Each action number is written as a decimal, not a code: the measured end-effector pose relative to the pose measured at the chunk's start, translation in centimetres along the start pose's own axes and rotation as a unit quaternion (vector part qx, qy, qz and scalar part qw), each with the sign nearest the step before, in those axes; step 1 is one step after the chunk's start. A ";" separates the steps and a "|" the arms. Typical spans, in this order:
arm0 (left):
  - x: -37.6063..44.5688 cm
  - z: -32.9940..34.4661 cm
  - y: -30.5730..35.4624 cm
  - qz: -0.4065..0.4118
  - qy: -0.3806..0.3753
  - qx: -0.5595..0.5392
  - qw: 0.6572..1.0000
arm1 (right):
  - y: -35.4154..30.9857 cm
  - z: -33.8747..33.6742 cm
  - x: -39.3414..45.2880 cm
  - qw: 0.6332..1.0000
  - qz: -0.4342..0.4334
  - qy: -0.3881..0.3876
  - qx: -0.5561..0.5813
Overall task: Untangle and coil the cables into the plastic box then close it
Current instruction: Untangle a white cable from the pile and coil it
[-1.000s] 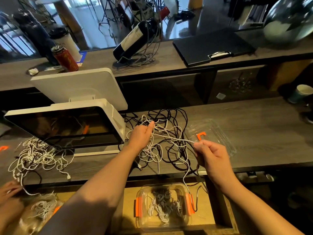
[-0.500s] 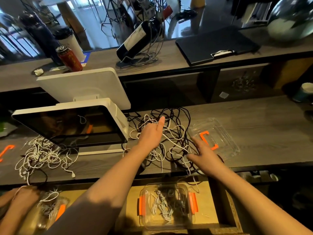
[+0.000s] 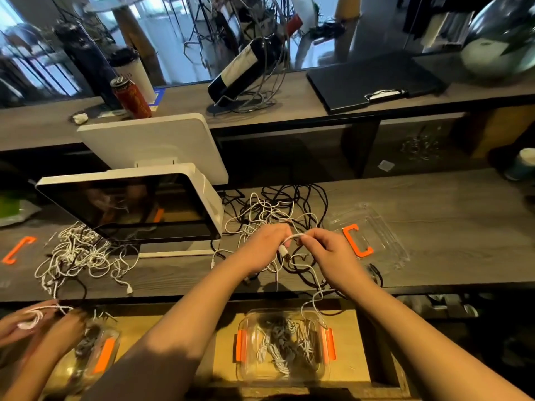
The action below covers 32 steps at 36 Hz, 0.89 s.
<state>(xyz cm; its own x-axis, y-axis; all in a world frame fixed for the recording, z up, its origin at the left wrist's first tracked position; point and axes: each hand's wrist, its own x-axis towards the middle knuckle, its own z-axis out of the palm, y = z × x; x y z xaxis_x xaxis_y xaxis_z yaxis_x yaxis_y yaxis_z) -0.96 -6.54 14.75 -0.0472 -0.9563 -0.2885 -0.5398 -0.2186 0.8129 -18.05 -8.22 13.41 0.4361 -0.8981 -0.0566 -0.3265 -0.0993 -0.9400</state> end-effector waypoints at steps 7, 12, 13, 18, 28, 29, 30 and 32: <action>-2.2 -0.6 -1.8 -0.056 0.000 -0.047 0.997 | 0.6 -0.8 -1.0 0.996 0.032 0.068 0.056; -3.4 0.0 -2.6 -0.066 0.063 -0.115 0.989 | 0.8 -2.6 -1.2 0.995 0.039 0.051 0.076; -3.5 0.4 -2.6 -0.069 0.064 -0.116 0.989 | 0.8 -2.7 -1.3 0.996 0.033 0.032 0.073; -3.7 2.8 -1.3 -0.046 0.106 -0.095 0.989 | 0.3 -2.1 -2.0 0.997 0.013 -0.032 0.071; -4.4 4.3 -0.2 -0.004 0.038 -0.071 0.997 | -1.4 -2.9 -2.5 0.993 0.014 -0.013 0.116; -4.5 4.5 -0.4 -0.002 0.033 -0.072 0.997 | -1.5 -3.0 -2.5 0.992 0.019 -0.004 0.128; -4.5 4.7 -0.7 -0.005 0.029 -0.082 0.996 | -1.6 -3.2 -2.5 0.990 0.027 0.004 0.140; -4.8 5.1 -1.1 -0.014 0.034 -0.120 0.992 | -1.6 -3.7 -2.4 0.985 0.042 0.025 0.163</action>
<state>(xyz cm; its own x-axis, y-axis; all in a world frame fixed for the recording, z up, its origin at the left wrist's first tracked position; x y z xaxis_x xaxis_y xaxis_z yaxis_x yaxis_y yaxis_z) -4.40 -0.72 12.71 0.0263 -0.9581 -0.2853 -0.3234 -0.2782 0.9045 -21.64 -7.45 16.30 0.3747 -0.9181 -0.1291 -0.0699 0.1108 -0.9914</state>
